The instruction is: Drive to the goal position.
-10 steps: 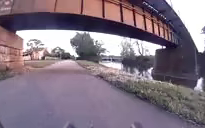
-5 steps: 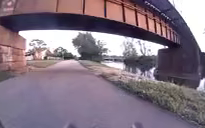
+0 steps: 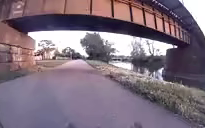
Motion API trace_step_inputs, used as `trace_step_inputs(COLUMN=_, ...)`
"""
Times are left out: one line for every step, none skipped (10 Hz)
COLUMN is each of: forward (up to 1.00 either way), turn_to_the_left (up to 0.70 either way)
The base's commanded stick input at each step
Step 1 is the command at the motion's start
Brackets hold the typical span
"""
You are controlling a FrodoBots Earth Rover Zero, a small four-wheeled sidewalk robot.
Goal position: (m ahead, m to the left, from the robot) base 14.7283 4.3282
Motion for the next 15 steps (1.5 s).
trace_step_inputs(forward=0.0, turn_to_the_left=1.0)
trace_step_inputs(forward=0.0, turn_to_the_left=1.0)
trace_step_inputs(forward=0.0, turn_to_the_left=1.0)
trace_step_inputs(forward=0.0, turn_to_the_left=1.0)
trace_step_inputs(forward=0.0, turn_to_the_left=1.0)
trace_step_inputs(forward=0.0, turn_to_the_left=0.84)
trace_step_inputs(forward=0.0, turn_to_the_left=0.0)
trace_step_inputs(forward=0.0, turn_to_the_left=0.0)
trace_step_inputs(forward=0.0, turn_to_the_left=0.0)
trace_step_inputs(forward=0.0, turn_to_the_left=0.0)
trace_step_inputs(forward=0.0, turn_to_the_left=0.0)
trace_step_inputs(forward=0.0, turn_to_the_left=0.0)
trace_step_inputs(forward=0.0, turn_to_the_left=0.0)
trace_step_inputs(forward=0.0, turn_to_the_left=0.0)
trace_step_inputs(forward=0.0, turn_to_the_left=0.0)
